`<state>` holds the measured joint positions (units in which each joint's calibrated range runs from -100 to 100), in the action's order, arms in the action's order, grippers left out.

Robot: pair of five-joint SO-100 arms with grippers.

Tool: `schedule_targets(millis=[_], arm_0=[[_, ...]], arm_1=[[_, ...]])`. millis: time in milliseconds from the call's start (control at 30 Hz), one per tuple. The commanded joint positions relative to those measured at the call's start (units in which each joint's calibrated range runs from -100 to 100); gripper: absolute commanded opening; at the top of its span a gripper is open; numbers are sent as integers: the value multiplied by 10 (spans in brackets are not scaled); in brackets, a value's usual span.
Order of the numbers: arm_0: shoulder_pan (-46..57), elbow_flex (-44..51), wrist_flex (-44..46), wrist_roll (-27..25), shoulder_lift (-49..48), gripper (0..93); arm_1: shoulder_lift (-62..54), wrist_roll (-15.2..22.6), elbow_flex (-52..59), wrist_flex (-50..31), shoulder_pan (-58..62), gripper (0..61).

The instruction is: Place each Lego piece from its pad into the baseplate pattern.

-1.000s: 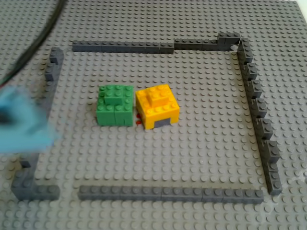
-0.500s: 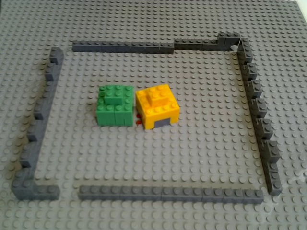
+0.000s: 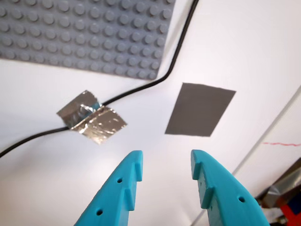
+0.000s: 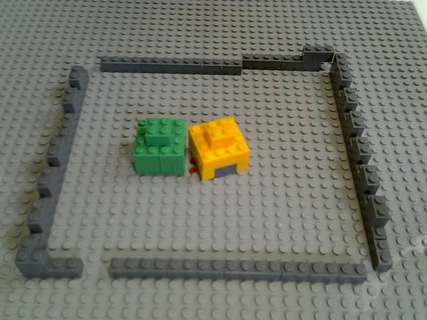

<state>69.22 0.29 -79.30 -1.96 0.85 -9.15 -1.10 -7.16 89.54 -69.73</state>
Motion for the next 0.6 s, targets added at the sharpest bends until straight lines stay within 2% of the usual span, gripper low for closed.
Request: schedule_targets(millis=[0,567], arm_0=[[5,25,4,1,-23,118],[10,22,5,1,-17,118]], arm_1=[[-36,-4,-29,0,6,1],[-42,-6,-32,1,8,1]])
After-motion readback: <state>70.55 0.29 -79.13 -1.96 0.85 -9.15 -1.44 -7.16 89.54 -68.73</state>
